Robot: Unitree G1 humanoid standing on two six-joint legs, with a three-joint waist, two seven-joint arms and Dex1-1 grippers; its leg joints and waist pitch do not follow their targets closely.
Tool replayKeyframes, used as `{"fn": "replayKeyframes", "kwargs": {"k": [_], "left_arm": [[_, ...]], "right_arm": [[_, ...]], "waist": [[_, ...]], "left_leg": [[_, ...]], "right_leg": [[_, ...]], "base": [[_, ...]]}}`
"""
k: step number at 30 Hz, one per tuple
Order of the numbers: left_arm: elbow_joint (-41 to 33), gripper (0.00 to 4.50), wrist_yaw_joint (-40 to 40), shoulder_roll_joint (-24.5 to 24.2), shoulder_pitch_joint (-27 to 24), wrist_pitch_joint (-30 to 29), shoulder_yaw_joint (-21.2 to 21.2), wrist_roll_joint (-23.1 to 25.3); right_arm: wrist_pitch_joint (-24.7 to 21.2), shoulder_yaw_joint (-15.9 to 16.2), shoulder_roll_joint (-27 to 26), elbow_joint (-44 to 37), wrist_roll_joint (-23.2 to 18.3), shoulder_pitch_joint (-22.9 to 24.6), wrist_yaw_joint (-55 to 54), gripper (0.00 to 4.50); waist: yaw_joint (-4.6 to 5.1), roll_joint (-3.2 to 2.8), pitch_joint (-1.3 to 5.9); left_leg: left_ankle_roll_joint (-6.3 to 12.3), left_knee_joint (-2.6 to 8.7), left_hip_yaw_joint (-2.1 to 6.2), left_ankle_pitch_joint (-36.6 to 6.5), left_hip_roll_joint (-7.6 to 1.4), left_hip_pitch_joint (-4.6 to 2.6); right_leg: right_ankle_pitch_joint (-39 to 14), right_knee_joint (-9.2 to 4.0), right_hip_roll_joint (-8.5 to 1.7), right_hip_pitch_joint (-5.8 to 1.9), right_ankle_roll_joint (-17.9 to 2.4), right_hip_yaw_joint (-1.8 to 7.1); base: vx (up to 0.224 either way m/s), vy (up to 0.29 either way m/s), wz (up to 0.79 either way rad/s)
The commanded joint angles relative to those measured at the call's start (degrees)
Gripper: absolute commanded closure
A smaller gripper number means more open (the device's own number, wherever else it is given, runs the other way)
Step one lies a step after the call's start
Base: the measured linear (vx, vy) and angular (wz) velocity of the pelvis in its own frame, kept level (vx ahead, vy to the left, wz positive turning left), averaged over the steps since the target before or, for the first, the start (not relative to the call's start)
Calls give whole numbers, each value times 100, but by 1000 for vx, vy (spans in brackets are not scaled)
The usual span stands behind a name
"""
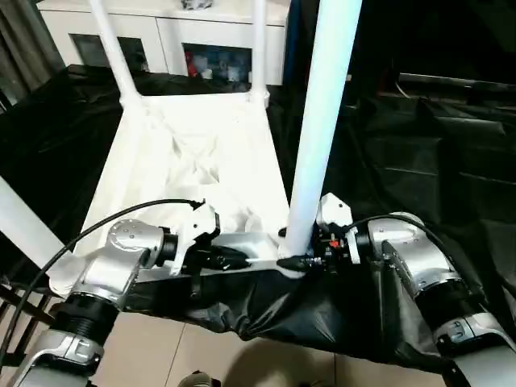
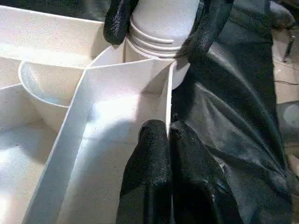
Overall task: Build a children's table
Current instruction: Rotate leg to tighten
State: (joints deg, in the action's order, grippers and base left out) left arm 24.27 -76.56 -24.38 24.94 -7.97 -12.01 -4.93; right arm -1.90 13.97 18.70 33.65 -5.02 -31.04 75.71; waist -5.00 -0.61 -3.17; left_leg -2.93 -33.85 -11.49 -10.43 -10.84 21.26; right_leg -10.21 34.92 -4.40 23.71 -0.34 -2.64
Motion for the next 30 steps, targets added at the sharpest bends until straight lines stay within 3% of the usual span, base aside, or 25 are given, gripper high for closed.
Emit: {"fn": "replayKeyframes", "kwargs": {"k": [1,6,12,13,15,17,24,25,29,30], "left_arm": [[-247,450,-15,54,93,7,20,-254],[-228,450,89,77,107,5,59,-245],[101,450,1112,558,310,100,289,-92],[312,450,1583,773,441,169,343,24],[441,450,1904,936,530,143,365,87],[474,450,2129,1076,581,170,355,140],[532,450,2980,1610,681,29,153,519],[529,450,3018,1635,673,29,152,538],[407,450,2882,1650,552,65,24,552],[374,450,2839,1637,519,68,1,541]], "right_arm": [[-56,277,-55,-273,-93,113,358,171],[-109,225,-109,-330,-126,163,315,180],[178,-177,-681,289,158,17,-1475,182],[194,-328,-931,565,246,-61,-2202,183],[68,-456,-1160,694,256,-96,-2750,183],[-6,-589,-1391,786,238,-126,-3254,183],[14,-792,-2270,1203,518,-242,-5131,183],[37,-789,-2302,1227,523,-245,-5174,127],[134,-811,-2383,1174,447,-264,-5027,111],[166,-794,-2371,1149,469,-268,-4985,83]], "waist": [[20,16,353],[13,22,358],[66,31,344],[132,50,342],[184,34,336],[205,58,341],[277,34,362],[264,36,371],[276,24,355],[273,12,354]], "left_leg": [[238,412,101,-1334,-267,-89],[221,410,101,-1352,-266,-92],[79,427,120,-1414,-248,-79],[-8,438,140,-1534,-229,-87],[-39,428,142,-1597,-215,-108],[-9,428,143,-1573,-211,-94],[33,428,131,-1424,-217,-81],[50,422,131,-1404,-211,-79],[106,433,129,-1508,-210,-68],[100,434,130,-1531,-210,-73]], "right_leg": [[-1216,-399,-349,-265,-1415,236],[-1233,-399,-351,-263,-1419,234],[-1509,-427,-374,-256,-1339,241],[-1841,-455,-383,-266,-1231,234],[-2063,-498,-383,-243,-1160,242],[-2123,-510,-381,-247,-1087,243],[-1627,-475,-364,-243,-1170,245],[-1574,-465,-366,-255,-1173,242],[-1556,-469,-355,-256,-1183,243],[-1591,-473,-359,-256,-1178,243]], "base": [[0,0,0],[0,0,0],[0,0,0],[0,0,0],[0,0,0],[0,0,0],[0,0,0],[0,0,0],[0,0,0],[0,0,0]]}}
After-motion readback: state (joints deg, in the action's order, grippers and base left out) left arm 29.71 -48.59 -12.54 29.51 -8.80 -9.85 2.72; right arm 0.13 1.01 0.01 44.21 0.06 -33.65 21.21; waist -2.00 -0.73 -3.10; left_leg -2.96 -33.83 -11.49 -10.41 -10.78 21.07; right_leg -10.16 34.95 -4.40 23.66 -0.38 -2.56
